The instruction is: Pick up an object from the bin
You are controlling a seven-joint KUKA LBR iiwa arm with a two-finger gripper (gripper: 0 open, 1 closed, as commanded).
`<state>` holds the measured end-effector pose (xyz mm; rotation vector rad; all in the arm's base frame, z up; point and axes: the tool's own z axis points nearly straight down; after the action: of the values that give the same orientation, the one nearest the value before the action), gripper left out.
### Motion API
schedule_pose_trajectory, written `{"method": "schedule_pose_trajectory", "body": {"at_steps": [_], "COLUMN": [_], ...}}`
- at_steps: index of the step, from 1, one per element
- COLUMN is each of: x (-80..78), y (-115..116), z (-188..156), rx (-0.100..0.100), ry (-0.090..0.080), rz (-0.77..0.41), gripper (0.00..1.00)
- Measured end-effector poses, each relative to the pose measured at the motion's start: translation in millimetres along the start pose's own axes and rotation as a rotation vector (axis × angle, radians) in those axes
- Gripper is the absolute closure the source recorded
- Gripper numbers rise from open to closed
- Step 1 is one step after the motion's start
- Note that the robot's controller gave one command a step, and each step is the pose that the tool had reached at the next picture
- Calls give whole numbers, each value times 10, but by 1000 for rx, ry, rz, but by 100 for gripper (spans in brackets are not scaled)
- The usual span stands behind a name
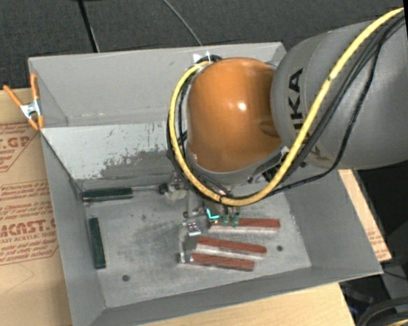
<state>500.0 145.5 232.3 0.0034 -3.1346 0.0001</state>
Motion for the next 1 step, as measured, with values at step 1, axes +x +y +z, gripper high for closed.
{"method": "schedule_pose_trajectory", "body": {"at_steps": [1], "x": [-17], "y": [-8], "z": [-37], "rx": [-1], "ry": [-7], "rz": [1], "gripper": [0]}}
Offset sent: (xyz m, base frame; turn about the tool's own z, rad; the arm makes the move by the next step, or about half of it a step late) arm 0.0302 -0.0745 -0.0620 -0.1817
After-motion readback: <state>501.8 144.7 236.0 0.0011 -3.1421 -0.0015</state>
